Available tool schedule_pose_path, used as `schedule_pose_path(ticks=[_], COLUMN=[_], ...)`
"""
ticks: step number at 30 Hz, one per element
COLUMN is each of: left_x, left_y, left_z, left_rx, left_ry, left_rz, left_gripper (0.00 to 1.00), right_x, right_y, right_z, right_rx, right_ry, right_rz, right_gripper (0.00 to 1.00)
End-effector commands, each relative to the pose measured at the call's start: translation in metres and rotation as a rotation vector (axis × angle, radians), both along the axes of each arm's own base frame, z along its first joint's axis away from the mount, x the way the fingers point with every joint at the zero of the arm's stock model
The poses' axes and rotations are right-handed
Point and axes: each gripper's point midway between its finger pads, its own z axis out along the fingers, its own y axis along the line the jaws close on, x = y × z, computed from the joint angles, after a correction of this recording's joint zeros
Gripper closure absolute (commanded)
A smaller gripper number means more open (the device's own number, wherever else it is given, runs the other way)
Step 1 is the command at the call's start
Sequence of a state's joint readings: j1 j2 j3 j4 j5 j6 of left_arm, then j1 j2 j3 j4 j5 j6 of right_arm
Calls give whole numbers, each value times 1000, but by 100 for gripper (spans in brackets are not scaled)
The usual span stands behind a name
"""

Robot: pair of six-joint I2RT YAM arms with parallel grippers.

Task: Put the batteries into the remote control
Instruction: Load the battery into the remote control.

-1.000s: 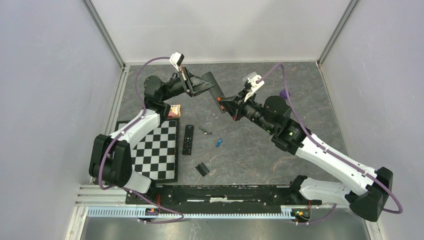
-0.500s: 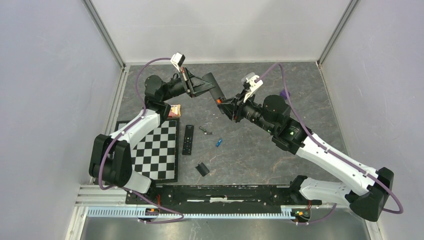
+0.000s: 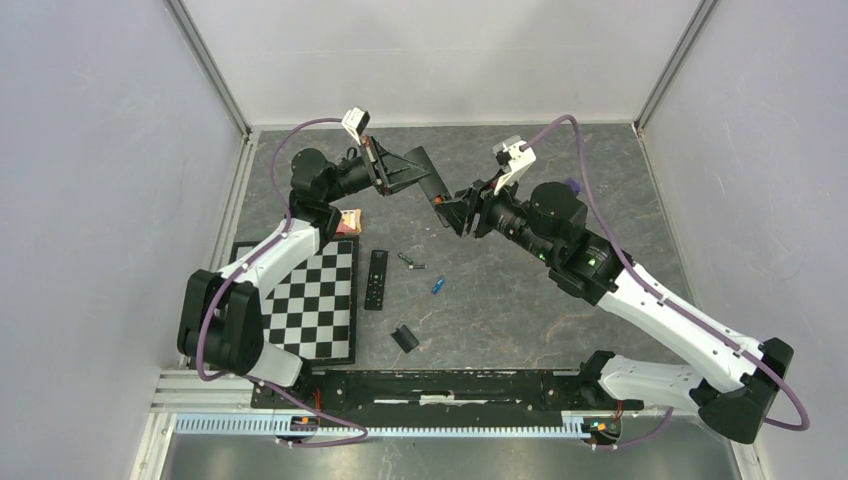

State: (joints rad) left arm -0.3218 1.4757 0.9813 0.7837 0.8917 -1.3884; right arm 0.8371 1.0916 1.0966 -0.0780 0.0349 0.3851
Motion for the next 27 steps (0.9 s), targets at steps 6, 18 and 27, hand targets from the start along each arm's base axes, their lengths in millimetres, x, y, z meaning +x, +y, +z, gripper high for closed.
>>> schedule_pose_path(ticks=[6, 18, 27], left_x=[-1, 4, -5], left_y=[8, 16, 17], left_z=[26, 43, 45], left_rx=[-4, -41, -42], left_ry=[-169, -185, -196], left_rz=[98, 184, 166], left_gripper=[98, 98, 98], right_x=[8, 7, 17], right_y=[-28, 3, 14], right_z=[33, 13, 11], right_rx=[207, 558, 639], right_ry=[256, 486, 511], right_rz=[-213, -151, -125], right_gripper=[2, 2, 2])
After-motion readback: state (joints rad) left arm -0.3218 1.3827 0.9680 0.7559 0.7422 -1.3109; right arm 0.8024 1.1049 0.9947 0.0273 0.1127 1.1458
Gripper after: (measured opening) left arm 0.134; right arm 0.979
